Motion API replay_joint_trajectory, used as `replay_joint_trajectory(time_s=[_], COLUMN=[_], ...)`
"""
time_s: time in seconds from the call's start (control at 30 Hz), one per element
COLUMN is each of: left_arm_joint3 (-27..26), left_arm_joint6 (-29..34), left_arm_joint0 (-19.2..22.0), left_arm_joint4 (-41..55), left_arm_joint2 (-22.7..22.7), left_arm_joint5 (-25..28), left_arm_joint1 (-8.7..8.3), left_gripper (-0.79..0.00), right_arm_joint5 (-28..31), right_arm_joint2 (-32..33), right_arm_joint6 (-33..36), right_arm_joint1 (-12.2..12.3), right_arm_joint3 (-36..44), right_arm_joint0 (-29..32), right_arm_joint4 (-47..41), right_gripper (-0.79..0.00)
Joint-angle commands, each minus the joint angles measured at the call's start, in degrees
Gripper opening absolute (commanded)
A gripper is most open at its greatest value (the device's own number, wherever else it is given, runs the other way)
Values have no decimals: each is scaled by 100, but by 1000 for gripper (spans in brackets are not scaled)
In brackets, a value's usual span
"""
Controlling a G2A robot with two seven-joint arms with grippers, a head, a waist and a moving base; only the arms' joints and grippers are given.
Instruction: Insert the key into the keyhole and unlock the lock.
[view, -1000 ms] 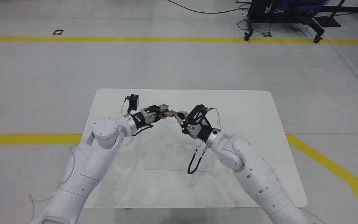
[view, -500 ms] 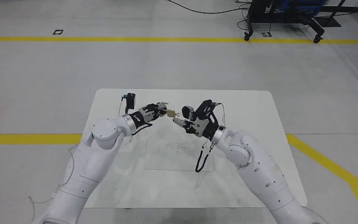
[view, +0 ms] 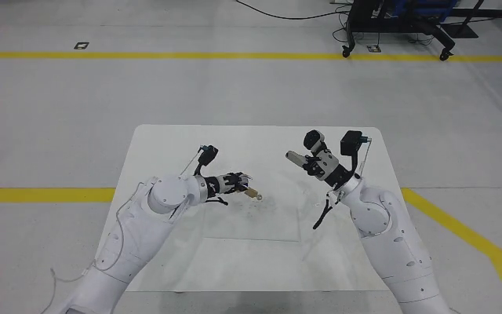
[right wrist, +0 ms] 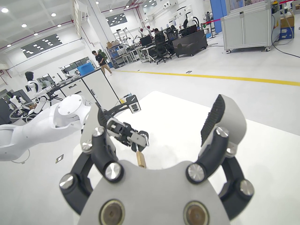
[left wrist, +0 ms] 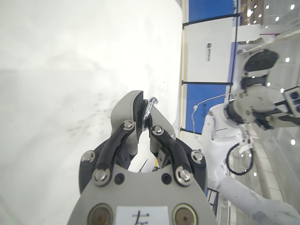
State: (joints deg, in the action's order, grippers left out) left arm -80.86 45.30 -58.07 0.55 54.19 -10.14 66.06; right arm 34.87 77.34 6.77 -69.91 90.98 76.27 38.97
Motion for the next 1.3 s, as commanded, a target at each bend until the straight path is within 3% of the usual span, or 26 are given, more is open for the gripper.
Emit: replay_joint_trajectory(time_s=[0.0,0.47,0.53,0.7,0.73,0.77,0.8,0.87,0.9,1.13,1.27], left_arm_joint3=[-7,189,206,211,207,197,188,173,167,14,-284], left_arm_joint6=[111,427,427,361,345,321,292,252,246,-63,-784], left_arm_joint0=[21,207,218,227,219,212,203,187,177,62,-134], left_arm_joint4=[-101,-685,-735,-807,-832,-851,-858,-886,-897,-970,-1329], left_arm_joint2=[-144,-551,-551,-506,-503,-495,-480,-449,-432,-230,-73], left_arm_joint5=[-64,-442,-464,-446,-442,-420,-390,-326,-294,85,882], left_arm_joint1=[20,95,96,95,95,94,93,88,84,50,11], left_gripper=[-785,-785,-551,-397,-308,-283,-154,-31,-3,0,0], right_arm_joint5=[-2,-2,-2,-2,-2,-2,-2,-2,-2,-2,-2], right_arm_joint2=[-3,-3,-3,-3,-3,-3,-3,-3,-3,-3,-3], right_arm_joint6=[0,0,0,0,0,0,0,0,0,0,0], right_arm_joint1=[0,0,0,0,0,0,0,0,0,0,0], right_arm_joint3=[-1,-1,-1,-1,-1,-1,-1,-1,-1,-1,-1], right_arm_joint0=[-1,-1,-1,-1,-1,-1,-1,-1,-1,-1,-1], right_arm_joint4=[2,2,2,2,2,2,2,2,2,2,2], right_gripper=[0,0,0,0,0,0,0,0,0,0,0])
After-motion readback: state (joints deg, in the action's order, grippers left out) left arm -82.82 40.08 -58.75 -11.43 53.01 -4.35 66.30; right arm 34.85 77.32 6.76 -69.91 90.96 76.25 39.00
